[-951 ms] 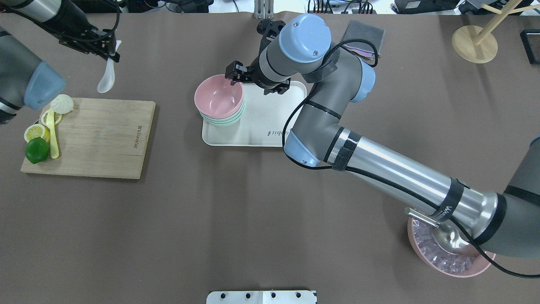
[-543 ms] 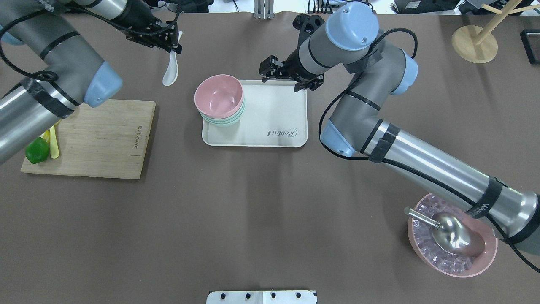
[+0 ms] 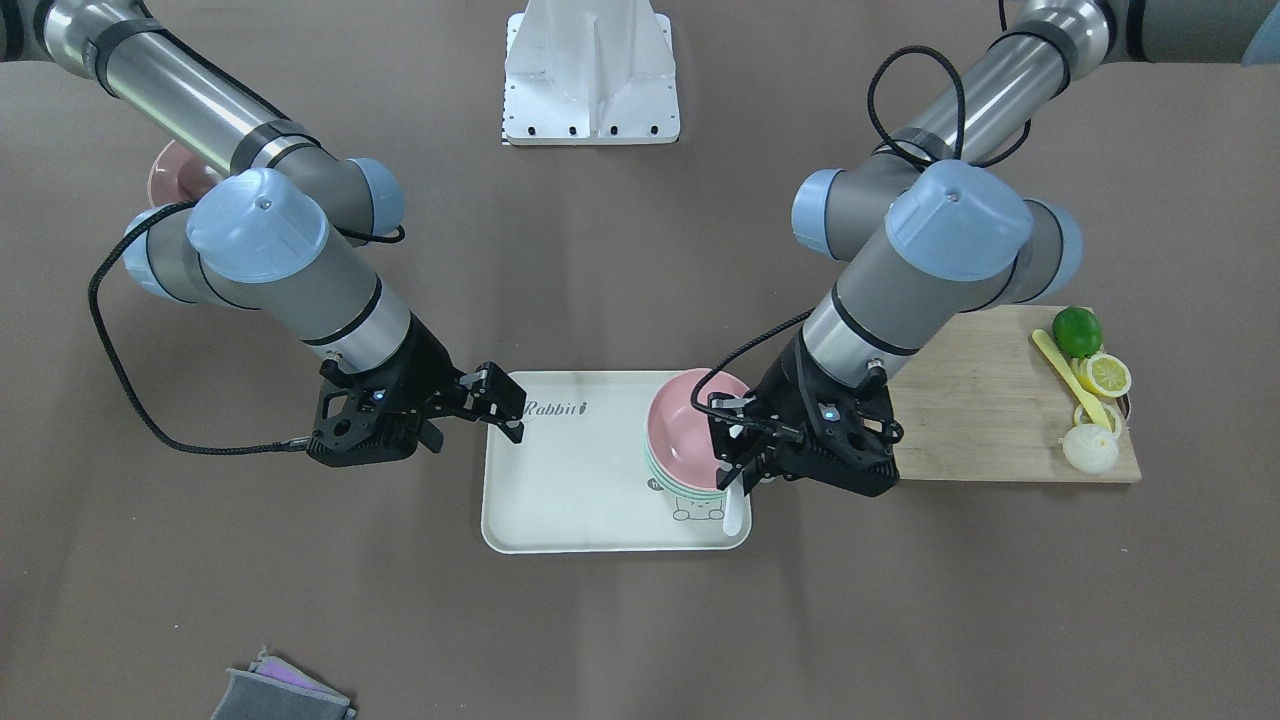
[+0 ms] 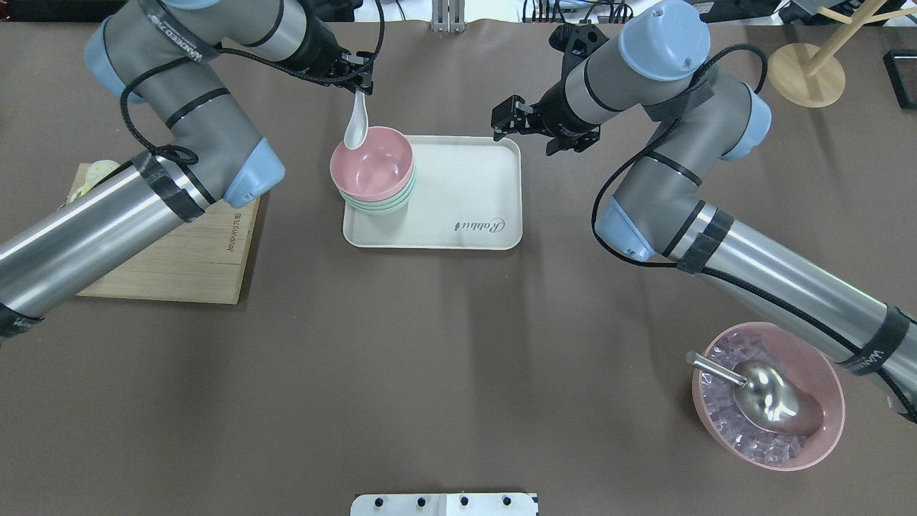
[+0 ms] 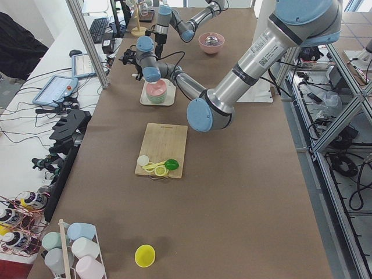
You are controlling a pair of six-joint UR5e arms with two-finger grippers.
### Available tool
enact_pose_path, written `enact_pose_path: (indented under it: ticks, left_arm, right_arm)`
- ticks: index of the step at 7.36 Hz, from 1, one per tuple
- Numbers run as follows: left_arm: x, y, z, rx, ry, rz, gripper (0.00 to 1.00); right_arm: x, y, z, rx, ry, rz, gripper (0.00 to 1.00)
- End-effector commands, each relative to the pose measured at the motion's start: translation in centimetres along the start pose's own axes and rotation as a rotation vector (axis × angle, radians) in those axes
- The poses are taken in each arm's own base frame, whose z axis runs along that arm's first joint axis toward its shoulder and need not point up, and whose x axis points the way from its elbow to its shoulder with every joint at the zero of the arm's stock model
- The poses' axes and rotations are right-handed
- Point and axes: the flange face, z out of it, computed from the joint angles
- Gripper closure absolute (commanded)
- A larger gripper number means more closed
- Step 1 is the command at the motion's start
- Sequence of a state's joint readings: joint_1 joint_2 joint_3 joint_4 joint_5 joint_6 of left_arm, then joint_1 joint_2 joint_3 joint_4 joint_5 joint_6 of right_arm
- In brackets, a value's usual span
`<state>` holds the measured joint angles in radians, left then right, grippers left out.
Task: Stack pink bowl on green and place spoon
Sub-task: 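Lower the white spoon into the pink bowl with the left gripper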
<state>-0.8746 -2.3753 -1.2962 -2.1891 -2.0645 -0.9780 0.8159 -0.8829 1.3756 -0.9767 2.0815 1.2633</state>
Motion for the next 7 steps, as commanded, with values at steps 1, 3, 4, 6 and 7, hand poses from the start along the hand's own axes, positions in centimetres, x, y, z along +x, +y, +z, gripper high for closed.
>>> enact_pose_path:
  ticks: [1, 3, 4, 6, 7]
  left_arm:
    - [0.3, 1.9, 1.5, 0.010, 0.002, -0.014, 1.00]
    - [-0.5, 2.4, 1.6, 0.001, -0.001, -0.025, 0.83]
    - [-0.6, 2.5, 1.6, 0.001, -0.003, -0.018, 0.12]
    - [-0.3, 3.0, 0.3, -0.044, 0.000, -0.042, 0.01]
    - [-1.6, 1.6, -1.5, -0.114, 0.008, -0.084, 0.01]
  right_arm:
    - [0.8, -0.8, -0.5, 0.007, 0.008, 0.004, 0.00]
    - [0.8, -0.9, -0.6, 0.009, 0.006, 0.006, 0.00]
    - [0.7, -0.8, -0.5, 0.007, 0.008, 0.006, 0.00]
    - [0.9, -0.9, -0.5, 0.008, 0.010, 0.006, 0.00]
    - [1.0, -1.3, -0.9, 0.013, 0.010, 0.009, 0.00]
